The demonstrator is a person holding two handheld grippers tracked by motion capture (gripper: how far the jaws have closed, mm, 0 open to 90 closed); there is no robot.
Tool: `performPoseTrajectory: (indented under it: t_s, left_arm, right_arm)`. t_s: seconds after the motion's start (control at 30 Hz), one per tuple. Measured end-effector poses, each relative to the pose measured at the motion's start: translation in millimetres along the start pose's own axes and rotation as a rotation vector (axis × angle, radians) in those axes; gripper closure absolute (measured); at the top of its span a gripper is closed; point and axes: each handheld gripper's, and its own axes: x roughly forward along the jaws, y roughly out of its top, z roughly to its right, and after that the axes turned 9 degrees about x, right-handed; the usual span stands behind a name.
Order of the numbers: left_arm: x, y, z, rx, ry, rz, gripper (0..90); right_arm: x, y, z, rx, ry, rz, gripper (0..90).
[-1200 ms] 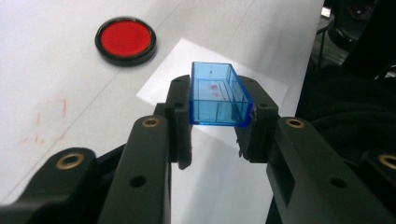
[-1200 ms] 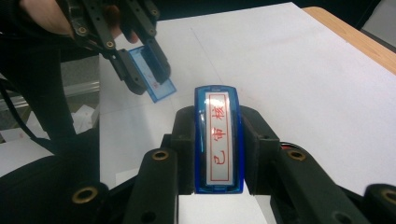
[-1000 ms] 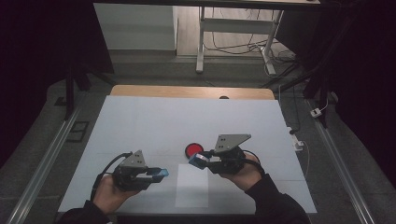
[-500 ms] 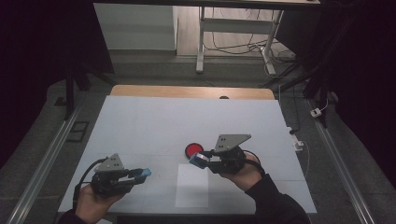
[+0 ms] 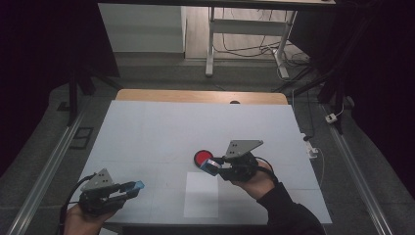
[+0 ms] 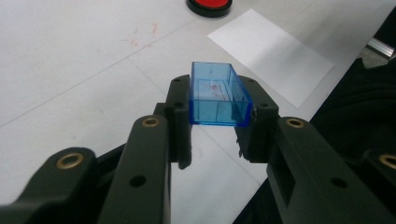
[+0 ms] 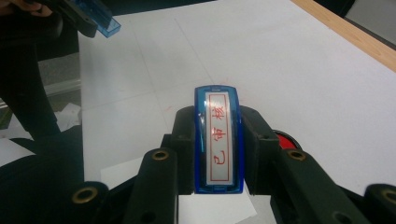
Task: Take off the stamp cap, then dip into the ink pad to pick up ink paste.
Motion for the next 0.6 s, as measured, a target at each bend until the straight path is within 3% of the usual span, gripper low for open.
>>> performPoseTrajectory:
  t_s: [0.27, 0.6]
  left_arm:
    - [-5.4, -9.7, -0.8, -0.034, 0.013, -0.014, 68.3]
    - [-3.8, -13.1, -5.1, -0.062, -0.012, -0.021, 68.3]
  right_arm:
    - [-0.9, -1.7, 3.3, 0.016, -0.009, -0.002, 70.3]
    - [-2.2, -2.1, 8.6, 0.025, -0.033, -0.006, 70.3]
